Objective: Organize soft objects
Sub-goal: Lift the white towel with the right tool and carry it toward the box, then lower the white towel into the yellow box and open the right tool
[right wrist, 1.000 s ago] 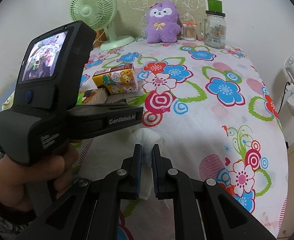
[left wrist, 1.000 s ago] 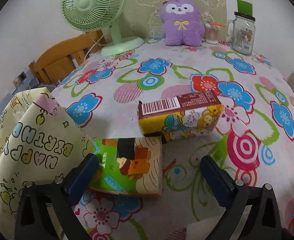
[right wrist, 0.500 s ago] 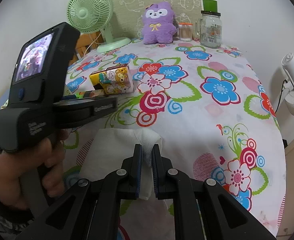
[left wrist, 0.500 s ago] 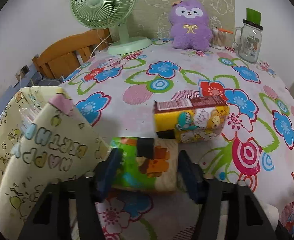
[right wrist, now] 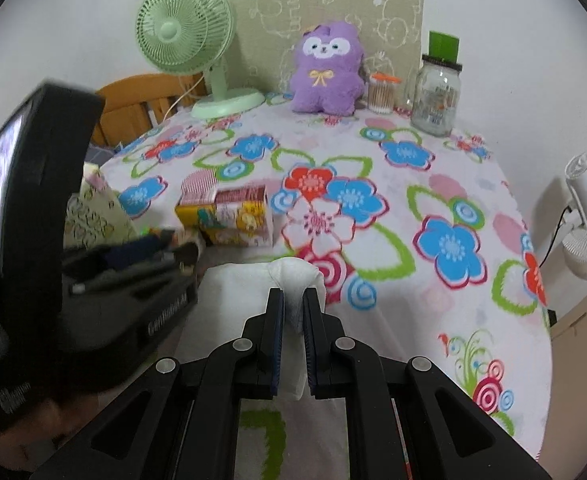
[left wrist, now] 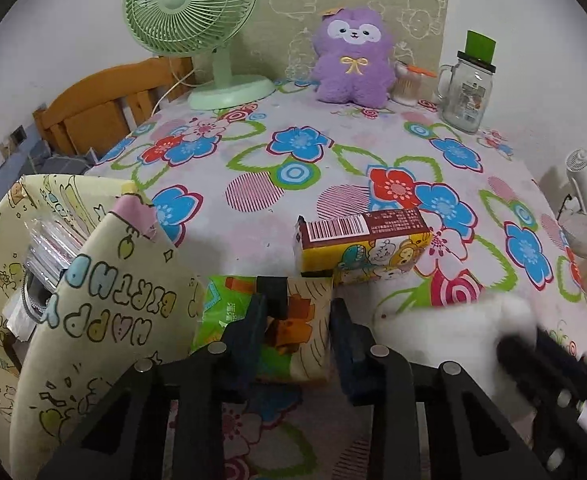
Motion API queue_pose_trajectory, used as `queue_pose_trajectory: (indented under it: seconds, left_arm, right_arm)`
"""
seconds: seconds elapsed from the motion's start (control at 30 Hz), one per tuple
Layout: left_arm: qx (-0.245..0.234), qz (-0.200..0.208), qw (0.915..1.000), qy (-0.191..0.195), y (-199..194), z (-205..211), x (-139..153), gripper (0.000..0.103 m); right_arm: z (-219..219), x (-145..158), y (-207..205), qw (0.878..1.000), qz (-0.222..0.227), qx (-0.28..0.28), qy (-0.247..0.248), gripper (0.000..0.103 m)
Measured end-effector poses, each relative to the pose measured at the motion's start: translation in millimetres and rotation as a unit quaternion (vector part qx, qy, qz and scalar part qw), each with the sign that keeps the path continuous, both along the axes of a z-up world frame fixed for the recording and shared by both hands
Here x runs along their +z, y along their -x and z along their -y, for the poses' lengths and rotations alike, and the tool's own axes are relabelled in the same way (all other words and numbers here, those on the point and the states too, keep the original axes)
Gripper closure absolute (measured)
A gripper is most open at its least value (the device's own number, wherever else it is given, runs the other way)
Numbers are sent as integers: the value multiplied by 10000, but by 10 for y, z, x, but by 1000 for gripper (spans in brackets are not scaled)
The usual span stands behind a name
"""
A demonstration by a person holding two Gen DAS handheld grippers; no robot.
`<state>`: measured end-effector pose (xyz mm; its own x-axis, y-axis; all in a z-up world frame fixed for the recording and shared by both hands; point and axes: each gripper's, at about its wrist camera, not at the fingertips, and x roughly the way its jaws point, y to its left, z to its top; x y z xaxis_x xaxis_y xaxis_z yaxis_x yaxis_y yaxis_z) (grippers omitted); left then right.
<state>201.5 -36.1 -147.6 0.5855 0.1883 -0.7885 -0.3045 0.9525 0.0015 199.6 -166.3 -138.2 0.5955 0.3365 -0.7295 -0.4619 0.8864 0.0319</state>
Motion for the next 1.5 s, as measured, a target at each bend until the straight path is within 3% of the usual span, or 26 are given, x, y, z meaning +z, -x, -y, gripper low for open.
queue_pose_trajectory:
  seconds: [0.27,0.5,0.97,1.5]
  left_arm:
    - [-205,177,9994,232,100,-72,185,86]
    - [-213,348,9984,397,191,-121,348,86]
    - [-285,941,9947,306,616,-247,869,86]
    - [11,1358,9903,296,1007,-736,1162,86]
  right_arm:
    - [-75,273,15,9994,331,-89,-20,91]
    - [23,466,171,9985,516,-189,-22,91]
    - [-83,991,509,9932,1156,-97,-107,91]
    - [-660,1233,600,9900,1328,392,-281,91]
